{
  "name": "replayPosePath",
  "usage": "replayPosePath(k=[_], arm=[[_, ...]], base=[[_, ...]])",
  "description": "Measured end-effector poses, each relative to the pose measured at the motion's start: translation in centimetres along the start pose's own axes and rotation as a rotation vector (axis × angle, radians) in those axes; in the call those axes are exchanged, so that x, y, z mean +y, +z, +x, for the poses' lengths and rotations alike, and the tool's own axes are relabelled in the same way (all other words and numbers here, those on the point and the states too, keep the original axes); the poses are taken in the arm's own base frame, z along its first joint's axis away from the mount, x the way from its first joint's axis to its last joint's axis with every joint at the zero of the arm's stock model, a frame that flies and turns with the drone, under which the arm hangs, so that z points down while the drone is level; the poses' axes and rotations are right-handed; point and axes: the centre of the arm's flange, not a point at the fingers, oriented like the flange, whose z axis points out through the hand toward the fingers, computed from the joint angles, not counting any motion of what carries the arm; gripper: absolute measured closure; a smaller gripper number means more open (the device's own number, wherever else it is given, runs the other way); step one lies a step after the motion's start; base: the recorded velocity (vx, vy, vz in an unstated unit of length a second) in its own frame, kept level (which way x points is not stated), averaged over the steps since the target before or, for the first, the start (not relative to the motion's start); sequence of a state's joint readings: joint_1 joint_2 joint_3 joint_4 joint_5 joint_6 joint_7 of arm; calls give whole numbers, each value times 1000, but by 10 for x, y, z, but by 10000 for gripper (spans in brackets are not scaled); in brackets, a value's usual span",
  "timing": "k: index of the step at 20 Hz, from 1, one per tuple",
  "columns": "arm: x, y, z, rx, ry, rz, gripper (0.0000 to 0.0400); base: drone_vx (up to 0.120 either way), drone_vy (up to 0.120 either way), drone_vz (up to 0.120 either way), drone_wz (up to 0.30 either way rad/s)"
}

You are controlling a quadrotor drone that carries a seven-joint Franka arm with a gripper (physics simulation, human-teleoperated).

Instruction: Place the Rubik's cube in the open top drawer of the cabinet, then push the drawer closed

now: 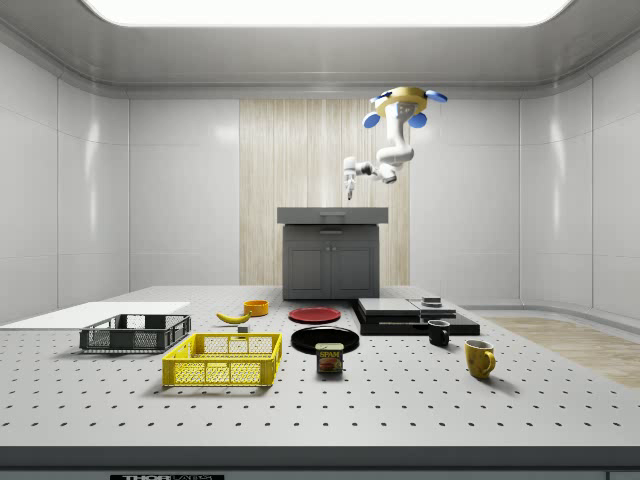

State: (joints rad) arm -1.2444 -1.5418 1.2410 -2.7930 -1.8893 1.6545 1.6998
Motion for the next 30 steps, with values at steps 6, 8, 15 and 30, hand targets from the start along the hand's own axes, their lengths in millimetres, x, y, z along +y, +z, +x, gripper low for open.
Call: replayPosePath(k=[6,8,15,30], arm=[[0,-1,0,0,0,0,0],[0,-1,0,0,0,0,0],[0,-1,0,0,0,0,0],[0,-1,0,0,0,0,0]], base=[[0,120,-27,0],[0,120,-120,0],[0,120,-69,0],[0,120,-29,0]])
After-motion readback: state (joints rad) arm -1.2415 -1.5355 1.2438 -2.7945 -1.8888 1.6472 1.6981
